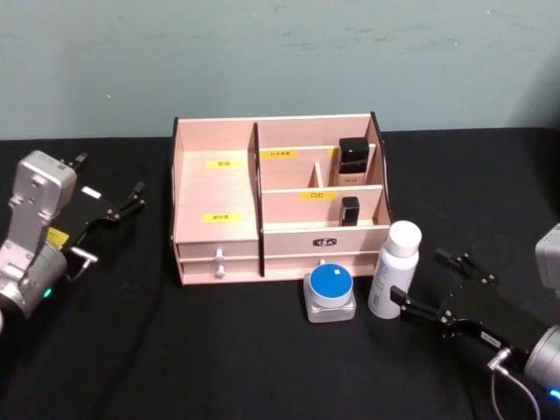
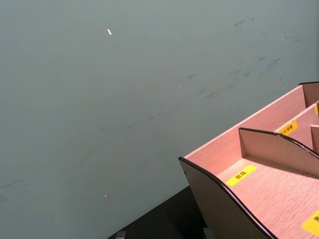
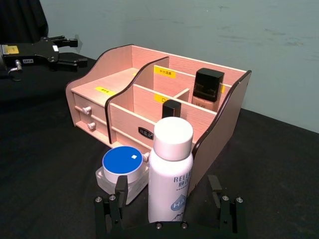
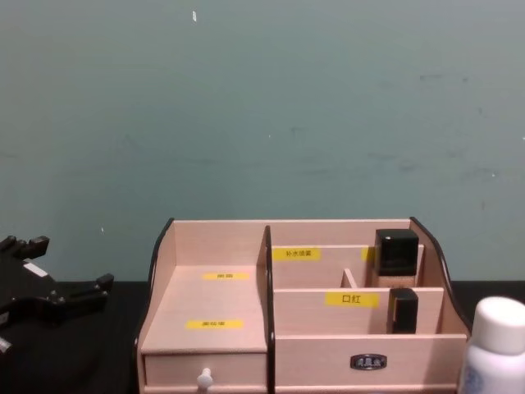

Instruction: Pick up the facial cleanser and watermelon frost from the table and place them into the tiered storage box.

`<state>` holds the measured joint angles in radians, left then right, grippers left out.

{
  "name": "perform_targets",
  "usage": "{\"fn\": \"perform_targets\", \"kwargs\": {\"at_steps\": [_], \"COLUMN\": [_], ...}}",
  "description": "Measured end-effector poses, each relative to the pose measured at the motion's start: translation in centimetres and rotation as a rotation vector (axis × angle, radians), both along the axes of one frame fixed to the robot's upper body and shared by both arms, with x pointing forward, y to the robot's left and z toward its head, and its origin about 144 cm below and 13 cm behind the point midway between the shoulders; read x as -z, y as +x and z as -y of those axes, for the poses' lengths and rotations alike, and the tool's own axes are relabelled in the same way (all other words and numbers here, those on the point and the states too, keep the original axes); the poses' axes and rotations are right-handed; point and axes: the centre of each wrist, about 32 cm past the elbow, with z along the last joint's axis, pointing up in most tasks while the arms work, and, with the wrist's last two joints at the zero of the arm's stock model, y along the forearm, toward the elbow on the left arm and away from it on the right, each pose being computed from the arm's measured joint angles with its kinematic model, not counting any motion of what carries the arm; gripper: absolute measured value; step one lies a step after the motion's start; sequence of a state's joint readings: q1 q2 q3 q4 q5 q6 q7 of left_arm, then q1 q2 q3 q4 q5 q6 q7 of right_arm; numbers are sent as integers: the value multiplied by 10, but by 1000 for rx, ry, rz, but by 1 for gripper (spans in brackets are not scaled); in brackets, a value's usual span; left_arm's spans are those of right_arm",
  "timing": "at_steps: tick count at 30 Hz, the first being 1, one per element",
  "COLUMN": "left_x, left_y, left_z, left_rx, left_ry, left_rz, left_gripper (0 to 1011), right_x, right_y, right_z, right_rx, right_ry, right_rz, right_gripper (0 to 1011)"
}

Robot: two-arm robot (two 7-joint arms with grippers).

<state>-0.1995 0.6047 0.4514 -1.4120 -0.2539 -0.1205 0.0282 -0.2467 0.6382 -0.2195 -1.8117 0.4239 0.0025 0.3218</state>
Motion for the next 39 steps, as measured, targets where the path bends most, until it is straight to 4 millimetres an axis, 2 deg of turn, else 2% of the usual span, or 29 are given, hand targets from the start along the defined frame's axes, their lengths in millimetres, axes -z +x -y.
{"fn": "perform_targets", "kwargs": {"at_steps": [17,39], "left_x": [0,0], "left_y": [0,0], "left_z": [0,0], "left_rx": [0,0], "left_ry": [0,0], "left_rz": [0,0], "left_gripper": [1001,1001], "right_x": [4,8], "right_y": [18,32], "right_z": [-5,-16], "right_rx": [-21,-31], "right_ry": [24,21], "right_rz": [8,5], "right_gripper": [1000,1000]}}
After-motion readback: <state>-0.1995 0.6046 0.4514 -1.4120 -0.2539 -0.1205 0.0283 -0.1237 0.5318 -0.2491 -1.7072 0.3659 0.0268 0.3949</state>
